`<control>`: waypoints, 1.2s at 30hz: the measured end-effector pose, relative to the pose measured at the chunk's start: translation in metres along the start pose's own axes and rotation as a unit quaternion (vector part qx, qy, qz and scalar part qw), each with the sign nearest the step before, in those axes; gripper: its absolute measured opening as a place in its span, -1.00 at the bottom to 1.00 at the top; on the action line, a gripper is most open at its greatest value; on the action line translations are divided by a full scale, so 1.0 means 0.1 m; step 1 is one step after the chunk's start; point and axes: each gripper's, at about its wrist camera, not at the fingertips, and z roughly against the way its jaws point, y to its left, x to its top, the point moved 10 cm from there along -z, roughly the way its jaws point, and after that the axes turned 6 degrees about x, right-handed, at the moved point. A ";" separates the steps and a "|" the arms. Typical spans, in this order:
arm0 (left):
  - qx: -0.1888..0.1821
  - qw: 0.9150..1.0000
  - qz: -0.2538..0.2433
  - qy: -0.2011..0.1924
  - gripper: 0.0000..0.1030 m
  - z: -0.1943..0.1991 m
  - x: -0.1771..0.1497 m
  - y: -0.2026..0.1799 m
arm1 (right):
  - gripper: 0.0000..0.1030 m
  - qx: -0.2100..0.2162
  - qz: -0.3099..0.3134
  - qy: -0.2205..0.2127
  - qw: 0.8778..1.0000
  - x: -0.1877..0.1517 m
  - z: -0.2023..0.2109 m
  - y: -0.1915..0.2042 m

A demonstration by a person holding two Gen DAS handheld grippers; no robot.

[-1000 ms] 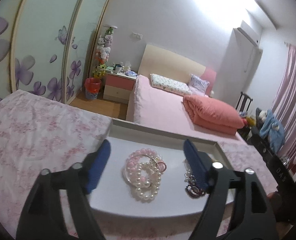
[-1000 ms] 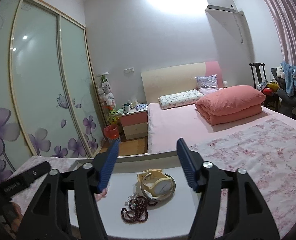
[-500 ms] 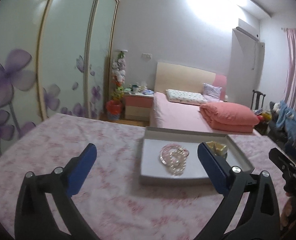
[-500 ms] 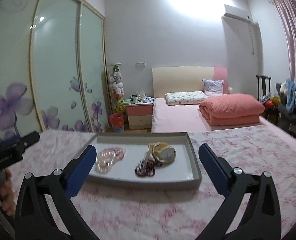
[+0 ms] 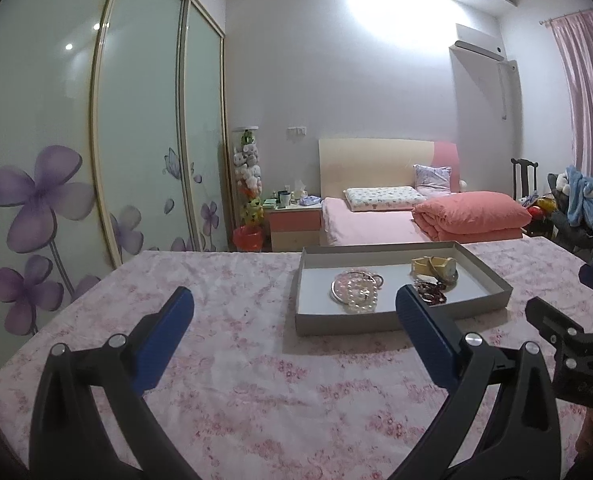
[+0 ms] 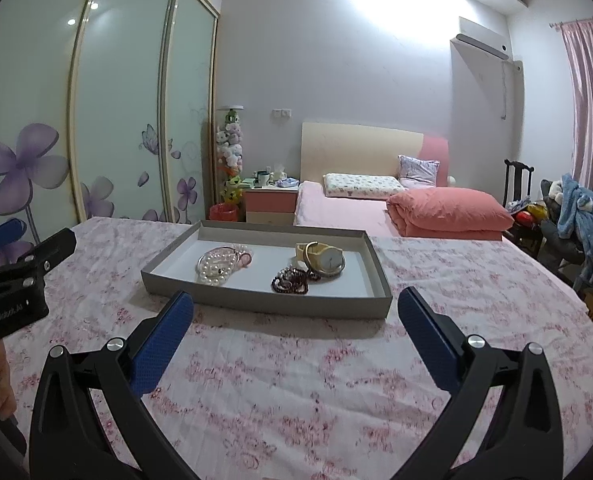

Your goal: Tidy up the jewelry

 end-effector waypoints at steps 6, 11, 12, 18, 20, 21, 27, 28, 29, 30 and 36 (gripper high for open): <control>-0.003 1.000 0.006 0.008 0.92 0.01 -0.08 -0.03 | 0.97 -0.003 -0.017 0.002 1.000 -0.10 0.06 -0.05; -0.002 1.000 0.001 0.016 0.92 -0.02 -0.18 -0.04 | 0.97 -0.010 -0.029 0.012 0.999 -0.19 0.03 -0.10; -0.001 1.000 0.000 0.017 0.92 -0.02 -0.19 -0.04 | 0.97 -0.011 -0.031 0.012 0.999 -0.19 0.03 -0.10; -0.005 1.000 -0.002 0.015 0.92 -0.02 -0.21 -0.06 | 0.97 -0.011 -0.032 0.006 0.999 -0.17 0.06 -0.11; -0.007 1.000 -0.003 0.012 0.92 0.00 -0.21 -0.06 | 0.97 -0.011 -0.033 0.005 0.999 -0.17 0.06 -0.11; -0.007 1.000 -0.004 0.011 0.92 0.00 -0.21 -0.07 | 0.97 -0.010 -0.033 0.005 0.999 -0.17 0.06 -0.11; -0.008 1.000 -0.003 0.009 0.92 0.01 -0.22 -0.08 | 0.97 -0.011 -0.032 0.004 0.999 -0.15 0.06 -0.10; -0.008 1.000 -0.004 0.009 0.92 0.01 -0.22 -0.08 | 0.97 -0.010 -0.032 0.004 0.999 -0.15 0.06 -0.10; -0.008 1.000 -0.004 0.009 0.92 0.01 -0.22 -0.08 | 0.97 -0.010 -0.032 0.004 0.999 -0.15 0.05 -0.10; -0.007 1.000 -0.003 0.010 0.92 0.01 -0.22 -0.08 | 0.97 -0.010 -0.032 0.004 0.999 -0.15 0.05 -0.10; -0.007 1.000 -0.001 0.016 0.92 -0.01 -0.23 -0.09 | 0.97 -0.008 -0.031 0.006 0.999 -0.14 0.04 -0.07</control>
